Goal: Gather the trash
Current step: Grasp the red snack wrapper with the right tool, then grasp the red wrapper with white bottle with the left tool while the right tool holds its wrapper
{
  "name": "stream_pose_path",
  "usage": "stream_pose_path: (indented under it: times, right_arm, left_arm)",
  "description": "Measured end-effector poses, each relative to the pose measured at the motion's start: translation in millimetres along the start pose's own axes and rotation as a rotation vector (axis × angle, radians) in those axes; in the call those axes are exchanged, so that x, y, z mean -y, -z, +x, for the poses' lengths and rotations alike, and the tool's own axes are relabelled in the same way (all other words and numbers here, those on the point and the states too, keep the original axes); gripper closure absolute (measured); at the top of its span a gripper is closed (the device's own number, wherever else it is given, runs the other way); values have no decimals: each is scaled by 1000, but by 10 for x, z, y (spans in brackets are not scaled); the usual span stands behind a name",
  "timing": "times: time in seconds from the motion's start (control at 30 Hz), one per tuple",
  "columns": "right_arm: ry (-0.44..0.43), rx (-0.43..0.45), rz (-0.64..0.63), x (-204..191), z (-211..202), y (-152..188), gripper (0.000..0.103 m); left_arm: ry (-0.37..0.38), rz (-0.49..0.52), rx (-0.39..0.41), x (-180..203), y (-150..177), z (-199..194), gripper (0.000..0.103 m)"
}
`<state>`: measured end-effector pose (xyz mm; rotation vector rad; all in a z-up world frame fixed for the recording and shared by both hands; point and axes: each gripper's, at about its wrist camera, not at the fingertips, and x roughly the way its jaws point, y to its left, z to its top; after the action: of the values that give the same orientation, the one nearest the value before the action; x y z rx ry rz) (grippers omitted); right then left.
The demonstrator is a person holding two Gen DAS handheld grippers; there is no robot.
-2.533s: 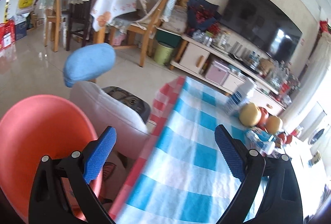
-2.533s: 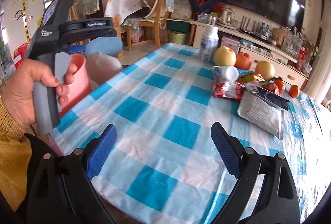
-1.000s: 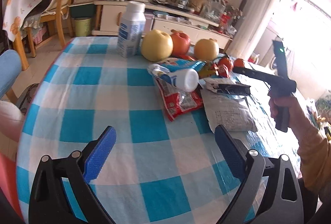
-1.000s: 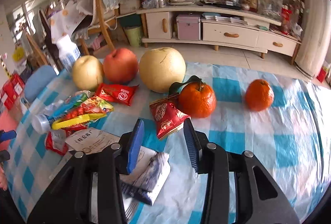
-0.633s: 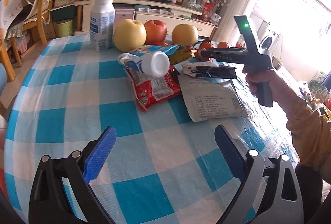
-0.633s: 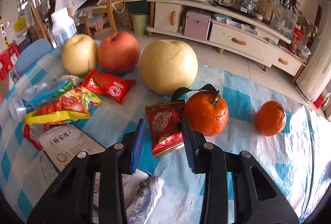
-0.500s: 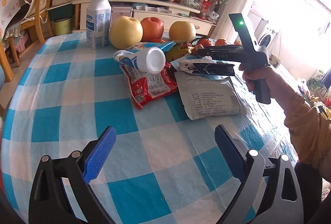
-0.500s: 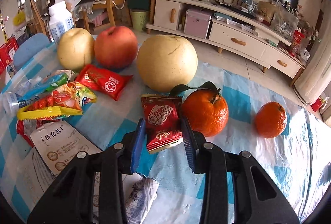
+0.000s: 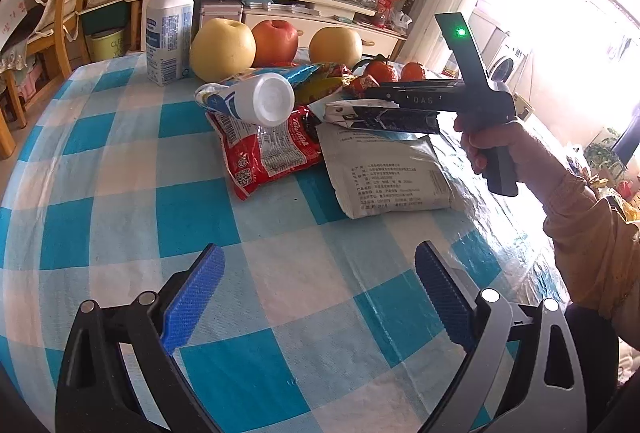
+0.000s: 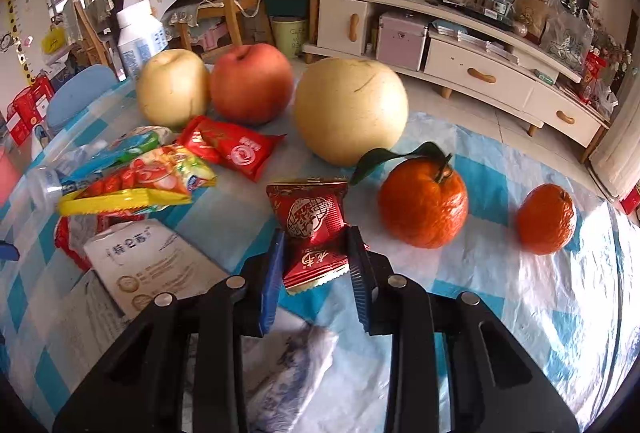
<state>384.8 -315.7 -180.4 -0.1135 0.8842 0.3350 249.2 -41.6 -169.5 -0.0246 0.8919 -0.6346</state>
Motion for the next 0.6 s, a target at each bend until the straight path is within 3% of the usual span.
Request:
stream_pose_path:
  times: [0.6]
  right_arm:
    - [-92, -51, 13, -953, -496, 554, 71]
  left_arm:
    - [70, -9, 26, 21, -30, -78, 8]
